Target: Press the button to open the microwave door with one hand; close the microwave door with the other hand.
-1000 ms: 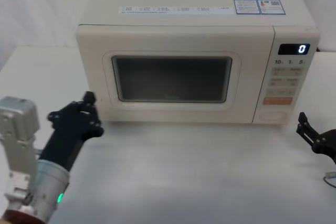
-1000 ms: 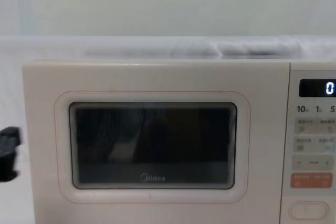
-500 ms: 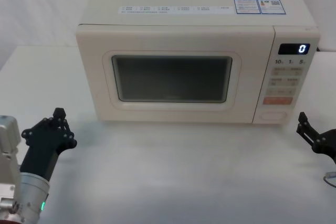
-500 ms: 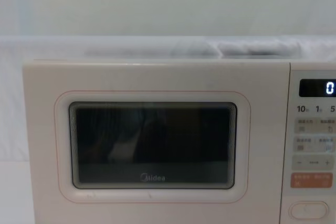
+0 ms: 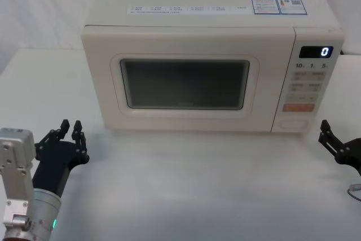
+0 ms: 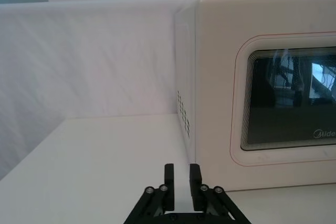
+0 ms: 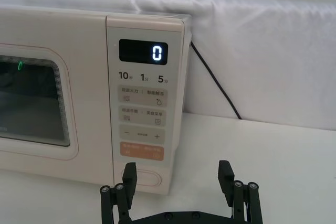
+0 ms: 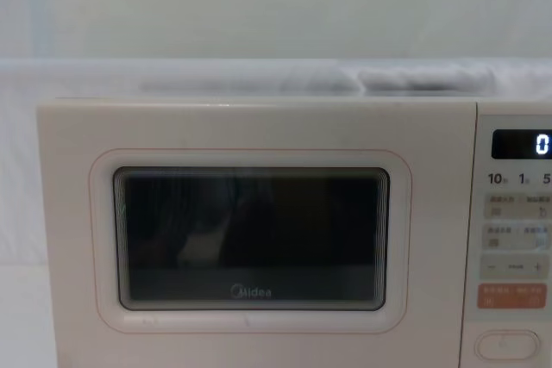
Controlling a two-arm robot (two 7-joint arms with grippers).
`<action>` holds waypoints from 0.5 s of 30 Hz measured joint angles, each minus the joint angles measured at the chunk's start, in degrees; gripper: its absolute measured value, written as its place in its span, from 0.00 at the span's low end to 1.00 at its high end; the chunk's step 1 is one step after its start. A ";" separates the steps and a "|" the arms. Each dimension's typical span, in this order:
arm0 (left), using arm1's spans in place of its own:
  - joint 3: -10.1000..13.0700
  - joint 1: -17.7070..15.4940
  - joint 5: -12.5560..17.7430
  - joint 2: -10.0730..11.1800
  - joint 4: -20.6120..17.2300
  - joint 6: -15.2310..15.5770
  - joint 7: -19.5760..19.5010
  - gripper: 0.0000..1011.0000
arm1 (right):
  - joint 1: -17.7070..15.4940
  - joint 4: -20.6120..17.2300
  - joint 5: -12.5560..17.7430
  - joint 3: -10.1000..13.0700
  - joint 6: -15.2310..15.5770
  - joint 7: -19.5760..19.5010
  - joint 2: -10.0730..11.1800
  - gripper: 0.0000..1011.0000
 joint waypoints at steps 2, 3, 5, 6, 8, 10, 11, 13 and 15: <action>0.02 0.00 -0.04 0.04 -0.06 0.00 0.00 0.23 | 0.00 0.00 0.00 0.00 0.00 0.00 0.00 0.99; 0.03 0.01 -0.09 0.08 -0.12 0.01 0.00 0.28 | 0.00 0.00 0.00 0.00 0.00 0.00 0.00 0.99; 0.05 0.02 -0.15 0.13 -0.16 0.03 0.00 0.36 | 0.00 0.00 0.00 0.00 0.00 0.00 0.00 0.99; 0.06 0.02 -0.16 0.14 -0.18 0.04 0.00 0.38 | 0.00 0.00 0.00 0.00 0.00 0.00 0.00 0.99; 0.07 0.04 -0.20 0.17 -0.22 0.08 0.00 0.42 | 0.00 0.00 0.00 0.00 0.00 0.00 0.00 0.99; 0.08 0.04 -0.23 0.20 -0.26 0.10 0.00 0.50 | 0.00 0.00 0.00 0.00 0.00 0.00 0.00 0.99; 0.08 0.05 -0.25 0.20 -0.27 0.11 0.00 0.52 | 0.00 0.00 0.00 0.00 0.00 0.00 0.00 0.99; 0.10 0.06 -0.29 0.23 -0.32 0.14 -0.01 0.59 | 0.00 0.00 0.00 0.00 0.00 0.00 0.00 0.99; 0.11 0.06 -0.33 0.25 -0.34 0.16 -0.02 0.68 | 0.00 0.00 0.00 0.00 0.00 0.00 0.00 0.99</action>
